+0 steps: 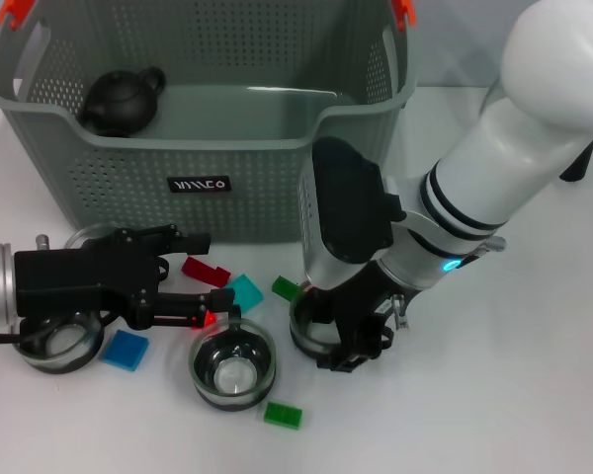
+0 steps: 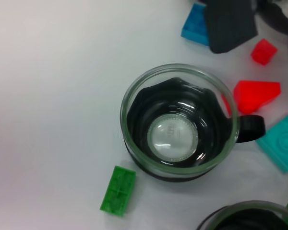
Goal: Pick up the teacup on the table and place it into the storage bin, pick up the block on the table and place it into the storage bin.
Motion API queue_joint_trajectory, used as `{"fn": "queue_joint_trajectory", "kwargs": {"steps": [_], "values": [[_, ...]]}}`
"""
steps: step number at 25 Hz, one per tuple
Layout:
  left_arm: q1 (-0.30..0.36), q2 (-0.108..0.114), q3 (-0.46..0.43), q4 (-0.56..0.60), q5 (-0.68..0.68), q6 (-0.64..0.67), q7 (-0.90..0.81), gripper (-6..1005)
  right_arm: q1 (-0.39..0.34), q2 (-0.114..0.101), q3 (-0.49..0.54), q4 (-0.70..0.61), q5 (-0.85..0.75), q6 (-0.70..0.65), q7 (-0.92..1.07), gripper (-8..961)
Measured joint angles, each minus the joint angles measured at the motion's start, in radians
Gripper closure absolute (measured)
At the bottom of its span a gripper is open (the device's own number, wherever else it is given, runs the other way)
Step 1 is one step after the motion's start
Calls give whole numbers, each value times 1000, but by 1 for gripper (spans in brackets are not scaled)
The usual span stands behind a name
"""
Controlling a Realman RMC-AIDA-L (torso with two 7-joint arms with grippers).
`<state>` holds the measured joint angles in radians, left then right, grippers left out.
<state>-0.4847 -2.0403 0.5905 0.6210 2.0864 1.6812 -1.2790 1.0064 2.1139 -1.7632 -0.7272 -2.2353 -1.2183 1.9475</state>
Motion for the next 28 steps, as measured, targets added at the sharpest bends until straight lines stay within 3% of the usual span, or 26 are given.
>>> {"fn": "queue_joint_trajectory", "kwargs": {"steps": [5,15,22,28], "values": [[0,0,0,0,-1,-2,10,123,2,-1,-1,0,0,-20,4,495],[0,-3,0,-1,-1,-1,21,123,2,-3,9,-4,12,-68,19,719],[0,-2,0,-2,1,6,22,123,-43,-12,10,-108,12,-130,78,892],[0,-2,1,-3,4,2,24,123,-95,-18,90,-199,-12,-235,105,890]]}}
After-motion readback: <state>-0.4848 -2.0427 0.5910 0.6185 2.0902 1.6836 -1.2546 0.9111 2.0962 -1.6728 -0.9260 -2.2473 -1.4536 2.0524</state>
